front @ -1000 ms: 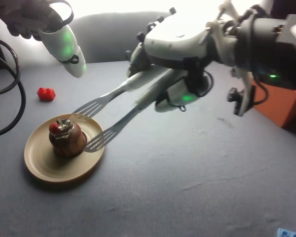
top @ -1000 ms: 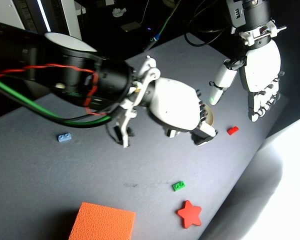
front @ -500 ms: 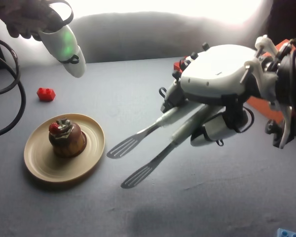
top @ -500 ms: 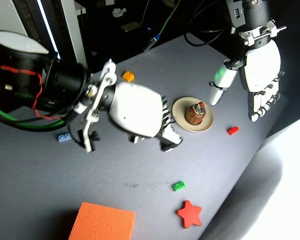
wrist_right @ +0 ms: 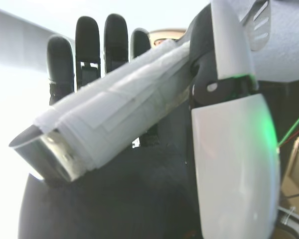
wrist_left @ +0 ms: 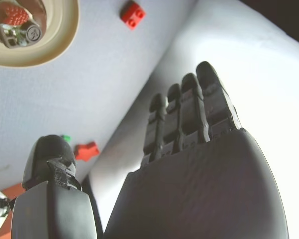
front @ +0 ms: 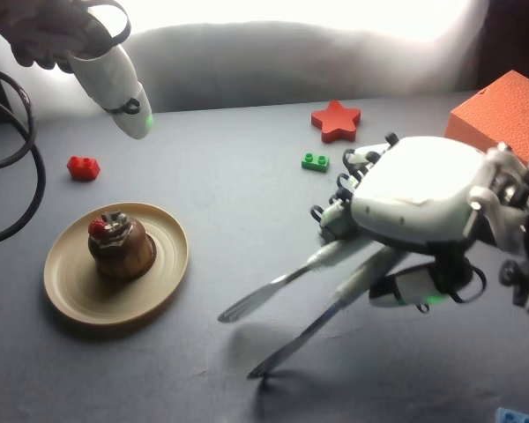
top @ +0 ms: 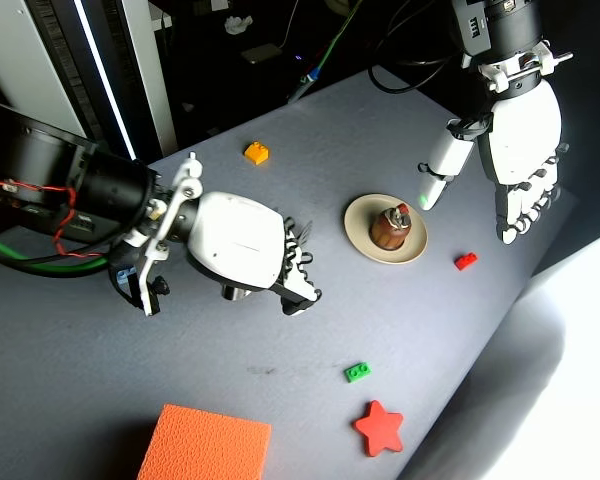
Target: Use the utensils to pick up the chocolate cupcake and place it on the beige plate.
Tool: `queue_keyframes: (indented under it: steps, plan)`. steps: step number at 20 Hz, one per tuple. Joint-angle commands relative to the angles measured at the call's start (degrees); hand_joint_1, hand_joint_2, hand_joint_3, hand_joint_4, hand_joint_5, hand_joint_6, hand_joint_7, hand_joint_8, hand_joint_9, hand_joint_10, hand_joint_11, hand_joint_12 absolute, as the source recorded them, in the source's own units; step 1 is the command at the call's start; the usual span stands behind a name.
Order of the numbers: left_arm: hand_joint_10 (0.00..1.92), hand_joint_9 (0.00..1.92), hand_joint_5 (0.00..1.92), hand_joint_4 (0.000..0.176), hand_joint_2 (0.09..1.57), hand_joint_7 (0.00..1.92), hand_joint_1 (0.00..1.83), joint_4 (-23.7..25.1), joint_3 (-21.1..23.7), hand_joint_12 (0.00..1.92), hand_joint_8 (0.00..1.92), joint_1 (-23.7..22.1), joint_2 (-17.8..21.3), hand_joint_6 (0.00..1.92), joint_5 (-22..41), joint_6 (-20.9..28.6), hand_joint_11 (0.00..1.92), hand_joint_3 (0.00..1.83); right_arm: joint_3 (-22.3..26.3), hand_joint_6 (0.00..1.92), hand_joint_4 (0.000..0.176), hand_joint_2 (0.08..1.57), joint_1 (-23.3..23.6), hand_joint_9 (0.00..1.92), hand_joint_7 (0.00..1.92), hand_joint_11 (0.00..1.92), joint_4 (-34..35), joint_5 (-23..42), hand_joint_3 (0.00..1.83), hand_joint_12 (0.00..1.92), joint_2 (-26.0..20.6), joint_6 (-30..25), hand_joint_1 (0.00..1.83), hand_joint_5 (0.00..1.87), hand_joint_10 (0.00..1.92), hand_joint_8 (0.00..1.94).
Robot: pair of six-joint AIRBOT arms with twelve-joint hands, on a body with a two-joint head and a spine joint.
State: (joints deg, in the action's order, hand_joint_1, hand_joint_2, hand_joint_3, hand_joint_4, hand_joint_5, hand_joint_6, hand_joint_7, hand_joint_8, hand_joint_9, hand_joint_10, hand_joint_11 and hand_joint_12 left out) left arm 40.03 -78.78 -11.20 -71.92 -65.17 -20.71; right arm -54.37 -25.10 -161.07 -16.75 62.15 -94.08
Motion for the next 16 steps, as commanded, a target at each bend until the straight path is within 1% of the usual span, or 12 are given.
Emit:
queue_keyframes:
  steps: [1,2,3,4,5,6,7,9,11,13,15,16]
  plan:
    - [0.0,0.09,0.13,0.0,1.06,0.09,0.35,3.8,-0.1,0.34,0.0,-0.7,0.5,0.0,1.2,-0.1,0.0,0.0,0.3,1.29,0.0,1.22,-0.1,0.61,0.9,0.27,-2.8,-8.9,0.0,1.4,-0.4,-1.7,1.09,0.76,0.6,0.01]
    - [0.0,0.09,0.14,0.0,1.07,0.09,0.36,3.8,-0.1,0.33,0.0,-0.7,0.5,0.0,1.2,-0.1,0.0,0.0,0.3,1.31,0.0,1.23,-2.6,0.6,0.9,0.25,-3.9,-12.3,0.0,1.42,-0.5,-4.3,1.08,0.76,0.61,0.01]
    - [0.0,0.1,0.14,0.0,1.06,0.1,0.34,3.8,-0.1,0.34,0.0,-0.7,0.4,0.0,1.2,-0.1,0.0,0.0,0.3,1.31,0.0,1.23,-4.3,0.61,0.91,0.26,-3.9,-14.4,0.0,1.43,-0.5,-5.2,1.08,0.76,0.62,0.01]
    - [0.0,0.1,0.13,0.0,1.06,0.1,0.34,3.8,-0.1,0.34,0.0,-0.7,0.4,0.0,1.2,-0.1,0.0,0.0,0.3,0.74,0.0,1.18,-5.5,0.6,0.9,0.25,-4.1,-15.5,0.0,1.41,-0.4,-5.6,1.04,0.62,0.62,0.0]
    - [0.0,0.09,0.12,0.0,1.07,0.09,0.33,3.8,-0.1,0.32,0.0,-0.7,0.4,0.0,1.2,-0.1,0.0,0.0,0.1,0.43,0.0,1.16,-6.9,0.61,0.9,0.26,-4.2,-16.4,0.0,1.38,-0.4,-6.8,1.05,0.68,0.59,0.0]
    - [0.0,0.1,0.13,0.0,1.06,0.09,0.35,3.8,-0.1,0.34,0.0,-0.7,0.4,0.0,1.2,-0.1,0.0,0.0,-0.1,0.26,0.0,1.15,-7.4,0.63,0.9,0.28,-4.4,-16.5,0.0,1.36,-0.4,-8.0,1.05,0.74,0.55,0.0]
    - [0.0,0.11,0.14,0.0,1.05,0.11,0.37,3.8,-0.1,0.38,0.0,-0.7,0.4,0.0,1.2,-0.1,0.0,0.0,-0.4,0.17,0.0,1.14,-7.9,0.65,0.9,0.3,-4.5,-16.5,0.0,1.34,-0.4,-9.1,1.06,0.77,0.53,0.0]
    - [0.0,0.1,0.13,0.0,1.05,0.09,0.38,3.8,-0.1,0.35,0.0,-0.7,0.4,0.0,1.2,-0.1,0.0,0.0,-1.1,0.1,0.0,1.14,-8.7,0.63,0.88,0.26,-5.3,-16.5,0.0,1.39,-0.4,-11.9,1.04,0.77,0.51,0.0]
    - [0.0,0.09,0.13,0.0,1.06,0.09,0.37,3.8,-0.1,0.32,0.0,-0.7,0.4,0.0,1.2,-0.1,0.0,0.0,-1.5,0.06,0.0,1.15,-9.4,0.63,0.84,0.28,-6.4,-16.5,0.0,1.37,-0.4,-12.5,1.01,0.74,0.51,0.0]
    - [0.0,0.09,0.12,0.0,1.06,0.09,0.36,3.8,-0.1,0.3,0.0,-0.7,0.4,0.0,1.2,-0.1,0.0,0.0,-1.6,0.03,0.0,1.14,-9.7,0.56,0.73,0.22,-6.8,-16.3,0.0,1.35,-0.4,-12.5,0.98,0.66,0.47,0.0]
    - [0.0,0.09,0.12,0.0,1.06,0.09,0.36,3.8,-0.1,0.31,0.0,-0.7,0.4,0.0,1.2,-0.1,0.0,0.0,-1.6,0.0,0.0,1.11,-9.7,0.45,0.53,0.06,-7.0,-15.6,0.0,1.24,-0.6,-12.5,0.94,0.54,0.2,0.0]
    - [0.0,0.09,0.11,0.0,1.06,0.09,0.36,3.8,-0.1,0.31,0.0,-0.7,0.4,0.0,1.2,-0.1,0.0,0.0,-1.6,0.0,0.0,1.11,-9.7,0.41,0.46,0.01,-7.0,-15.0,0.0,1.17,-0.8,-12.5,0.91,0.5,0.09,0.0]
